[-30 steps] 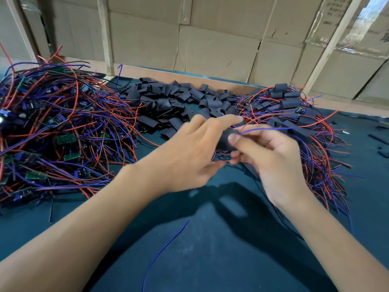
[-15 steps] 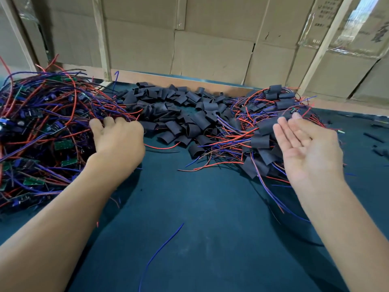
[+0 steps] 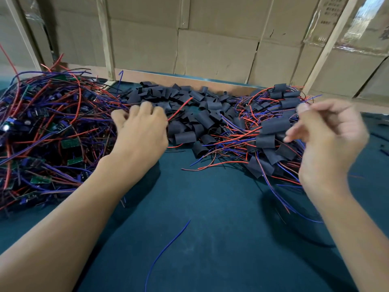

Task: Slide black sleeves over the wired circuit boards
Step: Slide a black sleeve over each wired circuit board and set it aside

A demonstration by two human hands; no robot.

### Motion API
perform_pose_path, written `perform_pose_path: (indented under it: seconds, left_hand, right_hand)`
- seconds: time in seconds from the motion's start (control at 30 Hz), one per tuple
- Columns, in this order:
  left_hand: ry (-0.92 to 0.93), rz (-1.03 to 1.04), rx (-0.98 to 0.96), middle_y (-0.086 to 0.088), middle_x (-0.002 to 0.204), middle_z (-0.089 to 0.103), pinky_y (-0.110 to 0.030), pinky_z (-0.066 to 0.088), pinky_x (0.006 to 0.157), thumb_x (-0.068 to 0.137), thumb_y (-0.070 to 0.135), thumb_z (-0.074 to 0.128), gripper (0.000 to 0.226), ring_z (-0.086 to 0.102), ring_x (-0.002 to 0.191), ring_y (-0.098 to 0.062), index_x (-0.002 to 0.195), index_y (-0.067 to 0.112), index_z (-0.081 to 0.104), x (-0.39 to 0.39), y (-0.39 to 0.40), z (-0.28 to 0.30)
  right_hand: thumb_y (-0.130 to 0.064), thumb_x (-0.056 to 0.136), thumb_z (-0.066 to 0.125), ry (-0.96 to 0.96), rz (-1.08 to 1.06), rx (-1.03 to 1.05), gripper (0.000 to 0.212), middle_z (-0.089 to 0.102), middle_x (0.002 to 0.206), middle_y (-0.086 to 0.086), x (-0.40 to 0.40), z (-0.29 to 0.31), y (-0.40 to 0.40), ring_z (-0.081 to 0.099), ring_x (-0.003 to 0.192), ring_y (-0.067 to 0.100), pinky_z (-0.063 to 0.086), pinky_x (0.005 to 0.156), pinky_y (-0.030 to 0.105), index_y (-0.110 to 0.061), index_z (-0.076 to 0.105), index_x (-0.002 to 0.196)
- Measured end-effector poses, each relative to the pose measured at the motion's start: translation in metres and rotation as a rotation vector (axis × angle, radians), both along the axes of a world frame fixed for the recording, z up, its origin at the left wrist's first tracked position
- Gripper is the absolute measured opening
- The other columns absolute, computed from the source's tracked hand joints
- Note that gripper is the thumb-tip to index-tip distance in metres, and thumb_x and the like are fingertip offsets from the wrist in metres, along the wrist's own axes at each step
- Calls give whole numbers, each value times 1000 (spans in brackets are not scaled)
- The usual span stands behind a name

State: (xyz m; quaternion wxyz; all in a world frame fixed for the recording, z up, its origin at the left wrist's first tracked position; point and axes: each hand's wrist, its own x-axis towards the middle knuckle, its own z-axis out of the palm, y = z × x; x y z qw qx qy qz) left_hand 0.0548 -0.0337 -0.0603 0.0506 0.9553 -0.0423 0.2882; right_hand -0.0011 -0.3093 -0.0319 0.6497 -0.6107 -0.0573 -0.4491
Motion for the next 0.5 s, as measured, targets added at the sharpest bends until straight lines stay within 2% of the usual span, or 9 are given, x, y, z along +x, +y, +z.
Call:
perform_pose_path:
  seconds: [0.1, 0.17, 0.27, 0.3, 0.37, 0.4, 0.5]
  left_hand:
    - [-159, -259, 14, -4, 109, 57, -47, 30, 92, 103, 30, 45, 21, 51, 106, -32, 111, 19, 61, -12, -15, 8]
    - [-245, -463, 24, -2, 102, 62, -46, 35, 87, 103, 28, 48, 21, 56, 98, -32, 108, 17, 64, -25, -26, 12]
    - [-232, -702, -13, -4, 95, 66, -46, 42, 75, 97, 16, 52, 18, 59, 86, -30, 104, 10, 67, -40, -48, 9]
    - [-208, -759, -68, -4, 94, 65, -45, 43, 73, 96, 13, 54, 15, 58, 85, -27, 103, 9, 67, -44, -54, 7]
    - [-158, -820, -172, -3, 92, 63, -44, 45, 72, 97, 15, 57, 9, 56, 83, -24, 101, 10, 65, -45, -58, 2]
    - [-135, -805, -180, -2, 93, 62, -45, 45, 73, 99, 21, 57, 12, 56, 84, -24, 101, 12, 65, -42, -56, 0]
    - [-84, -693, -146, 1, 110, 64, -48, 43, 86, 103, 32, 49, 27, 56, 100, -27, 113, 16, 68, -24, -41, -10]
  right_hand:
    - [-13, 90, 71, 94, 145, -266, 6, 65, 68, 5, -10, -12, 27, 61, 50, 23, 48, 45, 31, -11, 67, 93]
    - [-21, 91, 74, 240, 244, -331, 14, 70, 76, 5, -13, -21, 41, 66, 57, 20, 50, 45, 30, -14, 74, 103]
    - [-31, 89, 73, 359, 374, -385, 34, 75, 88, 1, -14, -29, 48, 68, 65, 16, 55, 53, 28, -15, 73, 118]
    - [-30, 89, 70, 340, 375, -440, 31, 76, 91, -3, -14, -29, 48, 67, 65, 15, 55, 58, 25, -13, 75, 115]
    - [-19, 94, 67, 267, 341, -507, 16, 75, 104, -2, -14, -29, 47, 68, 73, 5, 54, 67, 15, -11, 76, 104]
    - [-15, 96, 65, 248, 320, -494, 16, 75, 108, -1, -14, -30, 46, 69, 80, 0, 54, 71, 13, -10, 77, 106]
    - [-18, 102, 60, 279, 222, -431, 21, 77, 106, -6, -11, -31, 45, 70, 100, 1, 56, 87, 22, -9, 78, 107]
